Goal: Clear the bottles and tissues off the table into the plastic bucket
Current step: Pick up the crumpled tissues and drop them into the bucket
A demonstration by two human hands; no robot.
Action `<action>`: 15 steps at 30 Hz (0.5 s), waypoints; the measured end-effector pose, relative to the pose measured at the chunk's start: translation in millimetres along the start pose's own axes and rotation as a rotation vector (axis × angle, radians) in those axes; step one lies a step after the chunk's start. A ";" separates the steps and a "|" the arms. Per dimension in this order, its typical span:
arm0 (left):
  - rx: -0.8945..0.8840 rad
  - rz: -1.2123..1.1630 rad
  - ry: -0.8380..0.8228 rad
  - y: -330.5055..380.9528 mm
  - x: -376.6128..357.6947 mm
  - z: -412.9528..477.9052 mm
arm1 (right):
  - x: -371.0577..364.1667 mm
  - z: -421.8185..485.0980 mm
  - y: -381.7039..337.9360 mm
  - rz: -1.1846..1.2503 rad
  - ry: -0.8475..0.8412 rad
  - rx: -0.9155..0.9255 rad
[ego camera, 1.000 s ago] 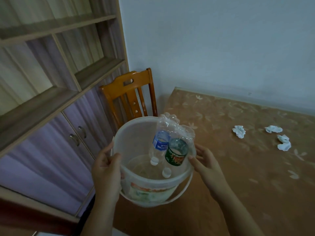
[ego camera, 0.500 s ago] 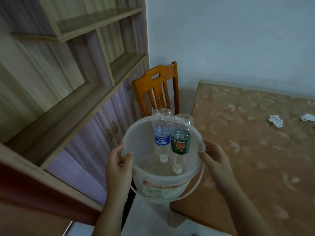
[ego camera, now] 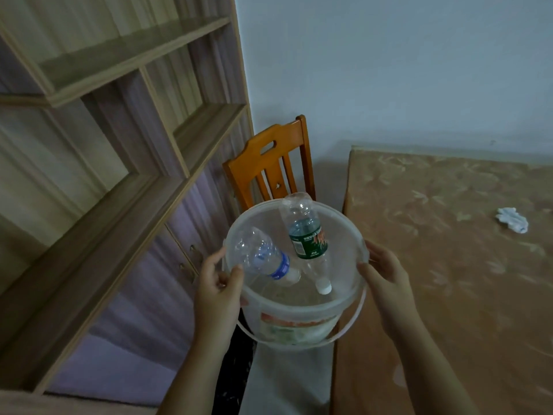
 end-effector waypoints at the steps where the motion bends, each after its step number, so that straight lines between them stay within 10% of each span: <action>1: -0.008 0.000 -0.001 0.6 -4.6 10.2 | -0.7 7.0 0.4 0.003 0.004 -0.003; 15: -0.047 -0.031 -0.314 6.8 -111.6 140.2 | 16.6 82.6 3.4 -0.056 0.294 -0.051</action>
Point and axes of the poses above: each hand's wrist, its own z-axis towards the middle knuckle, its own x-axis out of the back of the hand, y = z × x, the point moved 7 cm from there along z, towards the middle knuckle, and after that the axes turned 3 degrees about -x, right-handed, at the moved point
